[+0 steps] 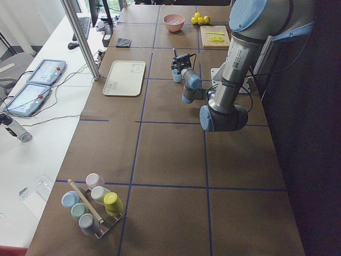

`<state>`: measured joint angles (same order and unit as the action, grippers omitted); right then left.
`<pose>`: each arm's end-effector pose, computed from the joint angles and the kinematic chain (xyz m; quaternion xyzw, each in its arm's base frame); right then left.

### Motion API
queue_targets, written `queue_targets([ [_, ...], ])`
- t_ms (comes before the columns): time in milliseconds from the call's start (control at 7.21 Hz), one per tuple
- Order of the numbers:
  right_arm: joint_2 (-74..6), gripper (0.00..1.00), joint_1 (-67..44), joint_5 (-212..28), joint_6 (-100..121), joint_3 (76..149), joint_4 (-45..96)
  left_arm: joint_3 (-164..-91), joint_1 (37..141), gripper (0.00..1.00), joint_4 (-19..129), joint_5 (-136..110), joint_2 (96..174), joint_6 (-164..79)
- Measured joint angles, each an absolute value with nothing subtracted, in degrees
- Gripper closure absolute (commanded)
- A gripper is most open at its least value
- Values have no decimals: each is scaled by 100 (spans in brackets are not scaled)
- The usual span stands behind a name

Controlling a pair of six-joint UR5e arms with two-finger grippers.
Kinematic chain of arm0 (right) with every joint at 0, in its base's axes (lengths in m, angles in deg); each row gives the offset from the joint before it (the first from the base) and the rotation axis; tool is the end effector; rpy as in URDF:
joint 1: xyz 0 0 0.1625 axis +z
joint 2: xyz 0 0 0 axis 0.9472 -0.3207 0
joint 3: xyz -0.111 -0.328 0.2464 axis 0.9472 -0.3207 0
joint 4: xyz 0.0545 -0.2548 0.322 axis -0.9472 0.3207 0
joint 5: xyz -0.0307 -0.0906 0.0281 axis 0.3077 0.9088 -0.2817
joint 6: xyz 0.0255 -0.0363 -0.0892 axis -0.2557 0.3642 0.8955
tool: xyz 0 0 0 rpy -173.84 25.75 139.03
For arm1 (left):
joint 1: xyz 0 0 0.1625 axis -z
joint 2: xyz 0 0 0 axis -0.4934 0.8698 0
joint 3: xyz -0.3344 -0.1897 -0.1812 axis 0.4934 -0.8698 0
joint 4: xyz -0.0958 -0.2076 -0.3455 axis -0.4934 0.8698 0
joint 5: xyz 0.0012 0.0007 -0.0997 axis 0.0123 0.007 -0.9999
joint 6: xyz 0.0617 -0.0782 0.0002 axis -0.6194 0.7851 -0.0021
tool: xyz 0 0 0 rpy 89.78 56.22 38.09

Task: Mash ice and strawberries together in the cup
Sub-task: 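Push the steel rod down into the cup to mash the contents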

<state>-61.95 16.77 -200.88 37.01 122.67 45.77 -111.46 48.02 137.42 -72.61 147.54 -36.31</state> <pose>0.0521 -0.4356 0.6227 0.0145 -0.3576 -0.0949 0.9289 0.5447 -0.3381 0.2669 0.6396 0.6154 0.1348 0.4405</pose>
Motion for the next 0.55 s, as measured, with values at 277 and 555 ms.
queue_targets([
  [277,-6195,1,1677,-20090,3701,12267,4580,-11374,4834,100,13732,-7259,14771,-3579],
  [555,-6195,1,1677,-20096,3696,12271,4581,-11804,4977,100,13477,-7276,14723,-3413],
])
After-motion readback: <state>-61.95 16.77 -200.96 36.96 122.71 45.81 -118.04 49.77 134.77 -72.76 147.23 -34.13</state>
